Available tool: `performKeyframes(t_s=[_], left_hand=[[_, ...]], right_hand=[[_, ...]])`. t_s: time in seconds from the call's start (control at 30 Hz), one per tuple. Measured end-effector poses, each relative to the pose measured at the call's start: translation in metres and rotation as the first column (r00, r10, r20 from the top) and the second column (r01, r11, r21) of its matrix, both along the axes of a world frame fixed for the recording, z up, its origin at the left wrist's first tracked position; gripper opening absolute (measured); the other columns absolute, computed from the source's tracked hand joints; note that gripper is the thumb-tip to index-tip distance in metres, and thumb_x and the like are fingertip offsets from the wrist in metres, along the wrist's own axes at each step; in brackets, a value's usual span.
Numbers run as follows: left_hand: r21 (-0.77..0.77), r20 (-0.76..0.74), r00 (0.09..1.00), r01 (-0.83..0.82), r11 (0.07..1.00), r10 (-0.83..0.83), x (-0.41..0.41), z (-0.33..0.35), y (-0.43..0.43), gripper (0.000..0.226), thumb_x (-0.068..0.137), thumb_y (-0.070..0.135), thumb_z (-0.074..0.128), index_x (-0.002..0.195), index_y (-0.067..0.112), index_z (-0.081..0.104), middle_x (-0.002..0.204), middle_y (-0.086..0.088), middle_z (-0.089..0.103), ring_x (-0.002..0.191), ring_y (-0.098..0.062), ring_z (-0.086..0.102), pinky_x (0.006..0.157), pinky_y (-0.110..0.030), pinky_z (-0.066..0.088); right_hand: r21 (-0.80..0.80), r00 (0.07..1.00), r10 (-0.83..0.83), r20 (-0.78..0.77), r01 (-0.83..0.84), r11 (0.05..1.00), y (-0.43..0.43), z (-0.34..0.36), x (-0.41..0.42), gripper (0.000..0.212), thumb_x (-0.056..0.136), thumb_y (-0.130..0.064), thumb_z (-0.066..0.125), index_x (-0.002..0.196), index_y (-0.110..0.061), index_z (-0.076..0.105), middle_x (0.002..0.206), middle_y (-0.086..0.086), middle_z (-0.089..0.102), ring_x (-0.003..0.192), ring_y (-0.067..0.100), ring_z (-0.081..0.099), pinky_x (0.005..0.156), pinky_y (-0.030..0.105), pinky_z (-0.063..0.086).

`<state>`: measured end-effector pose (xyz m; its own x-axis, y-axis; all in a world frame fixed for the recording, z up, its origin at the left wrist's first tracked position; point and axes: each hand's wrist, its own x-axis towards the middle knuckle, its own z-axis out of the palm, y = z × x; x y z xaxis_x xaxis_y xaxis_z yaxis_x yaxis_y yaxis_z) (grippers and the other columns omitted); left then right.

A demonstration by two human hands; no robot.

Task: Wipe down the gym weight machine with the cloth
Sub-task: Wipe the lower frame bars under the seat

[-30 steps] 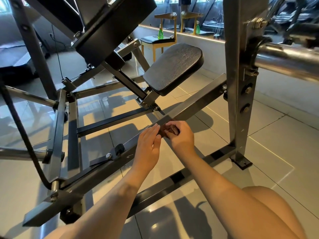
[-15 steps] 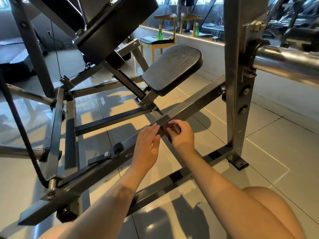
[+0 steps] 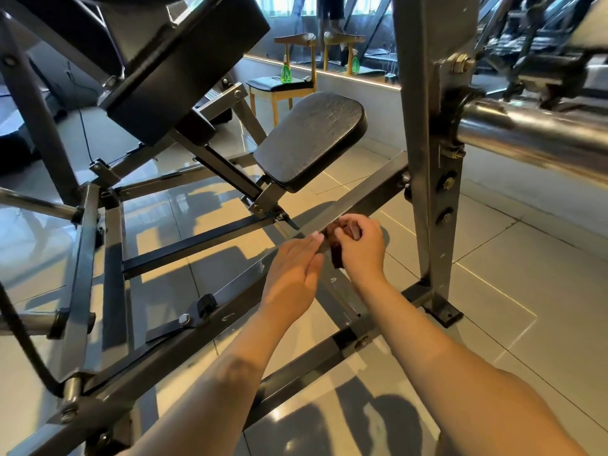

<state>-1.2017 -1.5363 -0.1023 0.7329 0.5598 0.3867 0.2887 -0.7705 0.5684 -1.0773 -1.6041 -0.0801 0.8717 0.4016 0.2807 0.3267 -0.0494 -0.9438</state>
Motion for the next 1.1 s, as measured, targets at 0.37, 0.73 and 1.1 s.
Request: performKeyframes(t_s=[0.37, 0.73, 1.1], left_hand=[[0.153, 0.018, 0.999, 0.033, 0.988, -0.036, 0.06, 0.012, 0.023, 0.041, 0.105, 0.031, 0.048, 0.144, 0.02, 0.054, 0.142, 0.003, 0.059, 0.125, -0.017, 0.05, 0.106, -0.035, 0.044], [0.277, 0.029, 1.0, 0.002, 0.961, -0.011, 0.063, 0.002, 0.022, 0.069, 0.105, 0.057, 0.012, 0.143, 0.02, 0.056, 0.143, 0.006, 0.059, 0.124, -0.015, 0.053, 0.102, -0.021, 0.032], [0.158, 0.037, 0.999, 0.021, 0.987, -0.028, 0.061, 0.005, 0.024, 0.058, 0.103, 0.052, 0.025, 0.143, 0.023, 0.056, 0.144, 0.01, 0.057, 0.121, -0.008, 0.05, 0.102, -0.021, 0.038]], right_hand=[[0.076, 0.999, 0.051, 0.014, -0.052, 0.996, -0.005, -0.001, 0.019, 0.02, 0.096, -0.009, 0.065, 0.106, -0.026, 0.065, 0.117, -0.006, 0.054, 0.112, 0.01, 0.056, 0.095, 0.023, 0.052], [0.11, 0.996, 0.017, -0.082, -0.008, 0.994, 0.004, -0.024, 0.02, 0.023, 0.103, -0.017, 0.057, 0.108, -0.039, 0.055, 0.122, -0.008, 0.052, 0.114, 0.011, 0.058, 0.092, 0.029, 0.057], [0.083, 0.996, -0.069, -0.055, 0.073, 0.994, 0.006, -0.003, 0.042, 0.019, 0.103, -0.017, 0.056, 0.12, -0.024, 0.059, 0.129, -0.003, 0.047, 0.118, 0.015, 0.054, 0.085, 0.014, 0.048]])
